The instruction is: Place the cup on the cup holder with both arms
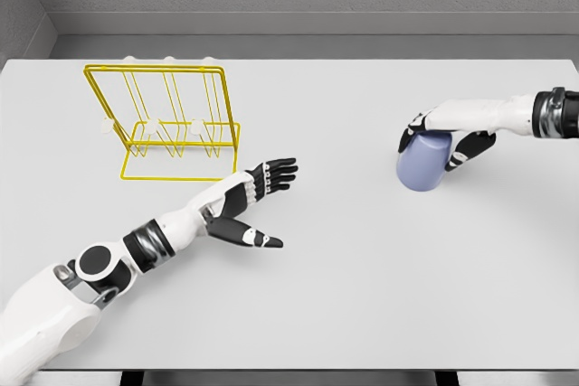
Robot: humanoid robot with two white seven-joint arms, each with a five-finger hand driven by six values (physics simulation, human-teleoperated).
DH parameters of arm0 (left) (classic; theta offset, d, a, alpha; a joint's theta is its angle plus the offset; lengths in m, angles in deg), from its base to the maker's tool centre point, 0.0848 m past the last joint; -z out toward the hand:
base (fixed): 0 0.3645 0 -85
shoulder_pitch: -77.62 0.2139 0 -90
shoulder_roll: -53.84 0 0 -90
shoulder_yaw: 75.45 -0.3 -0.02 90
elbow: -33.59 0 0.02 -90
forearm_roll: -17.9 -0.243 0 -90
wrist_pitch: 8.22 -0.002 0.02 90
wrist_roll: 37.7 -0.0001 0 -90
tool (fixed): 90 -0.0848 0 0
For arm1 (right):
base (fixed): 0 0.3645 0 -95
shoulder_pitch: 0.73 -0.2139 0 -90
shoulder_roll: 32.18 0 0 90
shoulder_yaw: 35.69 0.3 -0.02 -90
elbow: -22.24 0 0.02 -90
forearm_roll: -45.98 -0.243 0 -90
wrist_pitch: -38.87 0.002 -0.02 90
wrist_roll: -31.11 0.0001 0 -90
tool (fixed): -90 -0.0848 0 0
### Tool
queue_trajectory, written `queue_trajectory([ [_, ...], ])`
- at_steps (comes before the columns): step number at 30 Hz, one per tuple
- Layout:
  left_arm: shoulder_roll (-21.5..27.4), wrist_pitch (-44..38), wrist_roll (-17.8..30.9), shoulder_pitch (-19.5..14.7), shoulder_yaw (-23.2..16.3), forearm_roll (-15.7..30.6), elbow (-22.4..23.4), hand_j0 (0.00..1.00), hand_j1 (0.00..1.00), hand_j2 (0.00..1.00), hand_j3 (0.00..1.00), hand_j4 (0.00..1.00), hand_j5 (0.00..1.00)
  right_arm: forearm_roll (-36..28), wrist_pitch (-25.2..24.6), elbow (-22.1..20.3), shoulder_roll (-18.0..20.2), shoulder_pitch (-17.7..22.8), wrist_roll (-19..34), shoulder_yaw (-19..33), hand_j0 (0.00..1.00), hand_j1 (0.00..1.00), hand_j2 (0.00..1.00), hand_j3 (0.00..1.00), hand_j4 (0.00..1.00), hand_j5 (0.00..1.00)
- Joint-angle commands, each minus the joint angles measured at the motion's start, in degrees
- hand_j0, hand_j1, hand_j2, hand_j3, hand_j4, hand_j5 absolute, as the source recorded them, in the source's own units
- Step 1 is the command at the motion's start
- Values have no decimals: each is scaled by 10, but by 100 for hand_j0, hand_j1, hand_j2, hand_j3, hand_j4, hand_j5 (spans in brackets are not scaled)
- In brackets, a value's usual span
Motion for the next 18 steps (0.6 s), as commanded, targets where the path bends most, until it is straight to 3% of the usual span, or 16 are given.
queue_trajectory([
  [1, -2, 1, 1, 0, 1, 2, 0, 100, 100, 100, 100, 100, 100, -2, -1, -2, 0, -1, 0, 0, 64, 64, 64, 64, 64, 64],
  [7, 1, -1, 1, 0, 1, 3, 0, 100, 100, 100, 100, 100, 100, 0, -1, -5, 1, -2, 0, 0, 61, 61, 61, 61, 61, 61],
  [18, -1, 0, 1, 0, 1, 3, 3, 100, 100, 100, 100, 100, 100, -1, -1, -50, 6, -15, 0, 1, 62, 62, 62, 62, 62, 62],
])
